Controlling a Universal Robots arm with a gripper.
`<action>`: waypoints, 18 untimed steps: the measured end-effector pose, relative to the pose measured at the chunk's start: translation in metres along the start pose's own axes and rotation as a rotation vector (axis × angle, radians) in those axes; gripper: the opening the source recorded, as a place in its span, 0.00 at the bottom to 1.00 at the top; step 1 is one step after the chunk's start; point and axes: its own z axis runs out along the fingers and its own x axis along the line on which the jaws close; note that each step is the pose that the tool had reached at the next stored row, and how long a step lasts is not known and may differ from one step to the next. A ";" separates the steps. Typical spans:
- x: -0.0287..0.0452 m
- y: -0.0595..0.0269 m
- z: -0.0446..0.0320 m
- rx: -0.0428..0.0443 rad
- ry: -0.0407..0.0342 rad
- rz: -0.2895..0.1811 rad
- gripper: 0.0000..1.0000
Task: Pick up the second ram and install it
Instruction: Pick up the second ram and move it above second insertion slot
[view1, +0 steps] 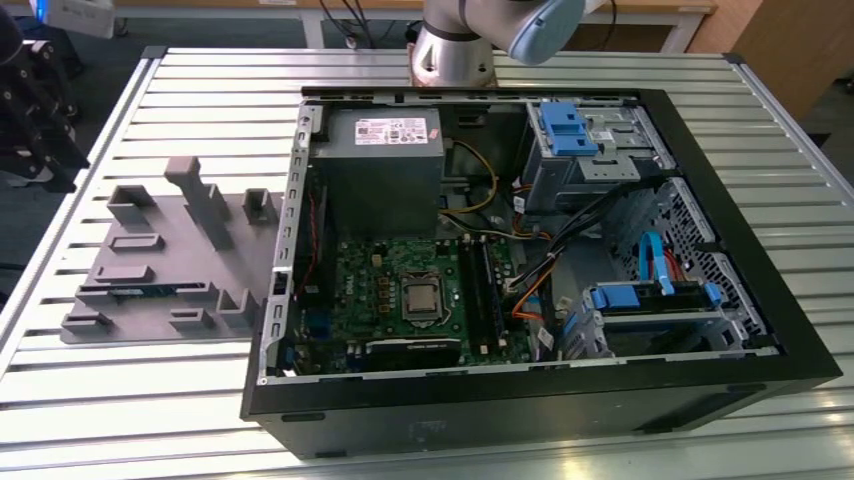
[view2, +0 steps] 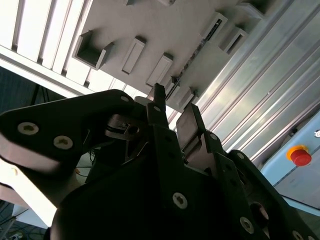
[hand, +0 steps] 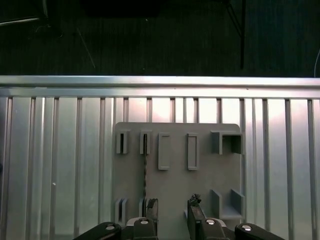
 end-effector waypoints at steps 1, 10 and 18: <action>0.0000 0.0002 0.0004 0.0000 0.0000 0.000 0.37; 0.0007 0.0020 0.0048 0.0001 -0.0001 0.000 0.37; 0.0021 0.0028 0.0174 0.0001 -0.0001 0.000 0.37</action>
